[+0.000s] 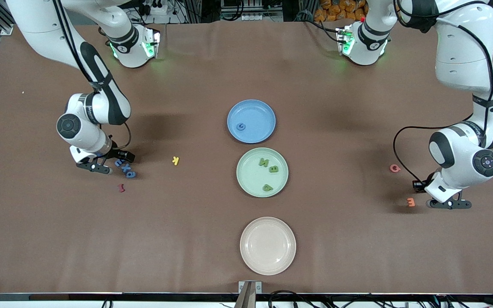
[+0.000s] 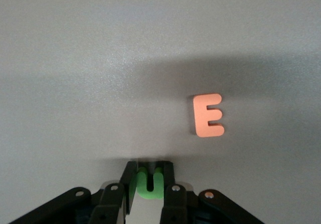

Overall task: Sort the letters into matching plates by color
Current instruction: 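Lift the green u toward the green plate with the left gripper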

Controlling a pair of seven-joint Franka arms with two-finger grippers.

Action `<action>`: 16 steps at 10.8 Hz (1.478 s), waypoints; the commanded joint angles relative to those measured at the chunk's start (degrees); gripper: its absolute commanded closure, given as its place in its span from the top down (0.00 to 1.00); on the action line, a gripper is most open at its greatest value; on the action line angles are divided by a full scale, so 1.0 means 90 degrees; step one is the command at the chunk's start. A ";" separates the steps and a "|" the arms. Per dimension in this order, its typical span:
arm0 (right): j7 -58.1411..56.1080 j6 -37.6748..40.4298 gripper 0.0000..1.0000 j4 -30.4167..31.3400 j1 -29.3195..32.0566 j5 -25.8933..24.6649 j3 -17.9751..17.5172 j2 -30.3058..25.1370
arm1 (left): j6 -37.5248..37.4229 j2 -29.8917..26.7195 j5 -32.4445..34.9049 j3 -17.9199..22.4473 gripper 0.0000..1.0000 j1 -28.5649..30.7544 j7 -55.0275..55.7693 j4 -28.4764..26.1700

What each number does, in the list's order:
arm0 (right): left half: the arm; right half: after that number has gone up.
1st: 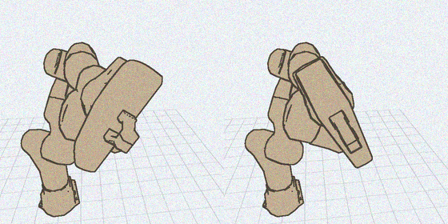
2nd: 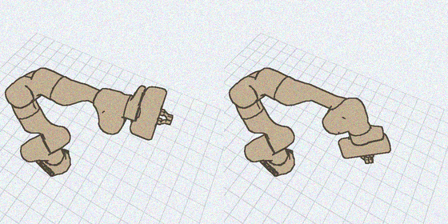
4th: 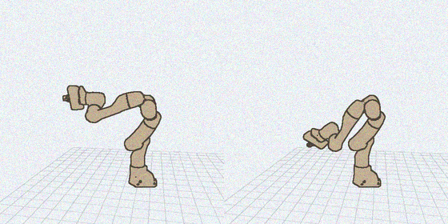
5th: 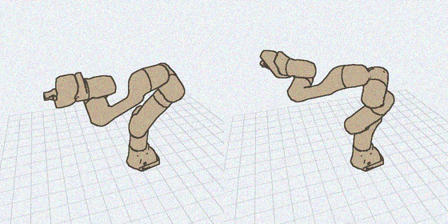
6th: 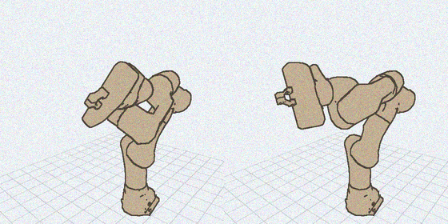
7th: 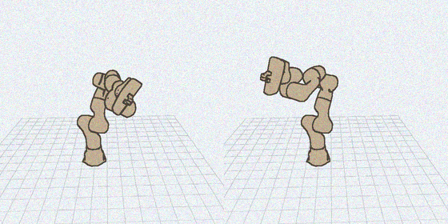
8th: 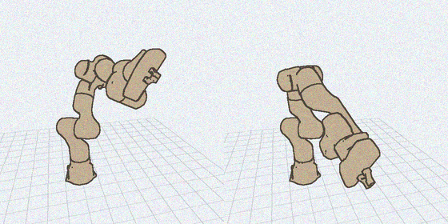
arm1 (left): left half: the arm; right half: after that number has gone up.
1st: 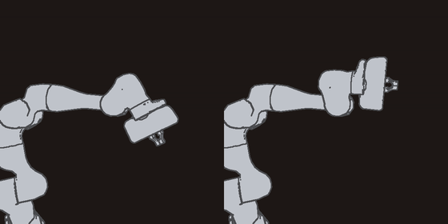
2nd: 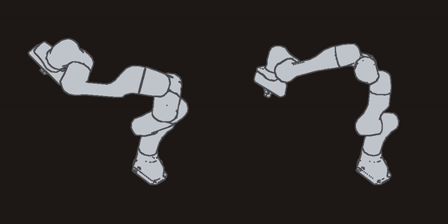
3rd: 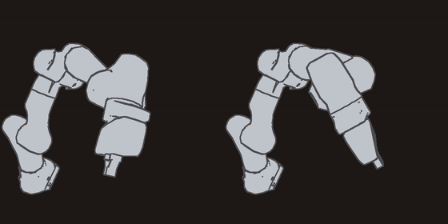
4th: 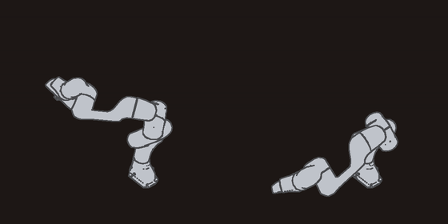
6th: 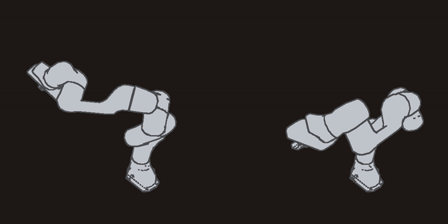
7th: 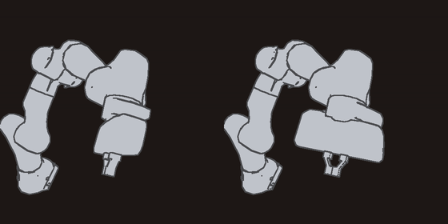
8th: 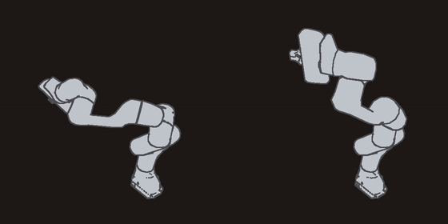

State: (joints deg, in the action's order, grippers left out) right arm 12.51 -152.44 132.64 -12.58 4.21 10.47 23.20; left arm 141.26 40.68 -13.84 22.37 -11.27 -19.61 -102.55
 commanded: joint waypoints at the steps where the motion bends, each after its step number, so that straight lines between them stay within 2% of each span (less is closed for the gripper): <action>1: -0.0314 -0.0249 0.97 0.0067 0.0138 -0.0097 -0.0050 0.0068 | 0.0095 -0.0028 -0.0191 0.0102 0.00 -0.0154 -0.0204 -0.0100; 5: -0.0453 -0.0259 0.87 0.0047 0.0236 -0.0087 -0.0050 0.0088 | -0.0012 -0.0183 -0.0191 0.0102 0.00 -0.0280 -0.0527 -0.0061; 6: -0.0453 -0.0259 0.84 0.0038 0.0226 -0.0087 -0.0050 0.0088 | -0.0331 -0.0291 -0.0191 0.0102 0.00 -0.0368 -0.0488 -0.0013; 9: -0.0443 -0.0279 0.77 0.0028 0.0226 -0.0029 -0.0050 0.0088 | -0.1006 -0.0593 -0.0249 0.0083 0.00 -0.0846 -0.0079 0.0085; 12: -0.0443 -0.0279 0.69 0.0018 0.0226 -0.0029 -0.0060 0.0088 | -0.1184 -0.0838 -0.0259 -0.0064 0.00 -0.1421 0.0253 0.0095; 14: -0.0443 -0.0279 0.61 0.0008 0.0226 -0.0029 -0.0069 0.0078 | -0.1456 -0.1003 -0.0259 -0.0151 0.00 -0.2104 0.1857 0.0095; 15: -0.0443 -0.0279 0.54 0.0008 0.0226 -0.0029 -0.0069 0.0078 | -0.1554 -0.1053 -0.0240 -0.0355 0.00 -0.2348 0.2978 0.0153; 16: -0.0433 -0.0279 0.51 0.0008 0.0226 -0.0029 -0.0069 0.0078 | -0.1603 -0.1111 -0.0220 -0.0463 0.00 -0.2612 0.4024 0.0183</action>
State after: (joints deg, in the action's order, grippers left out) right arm 9.15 -154.25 132.56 -11.48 4.22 10.46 23.35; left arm 129.04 32.76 -15.03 19.85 -29.72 -0.84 -100.97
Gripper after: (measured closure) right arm 0.383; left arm 0.744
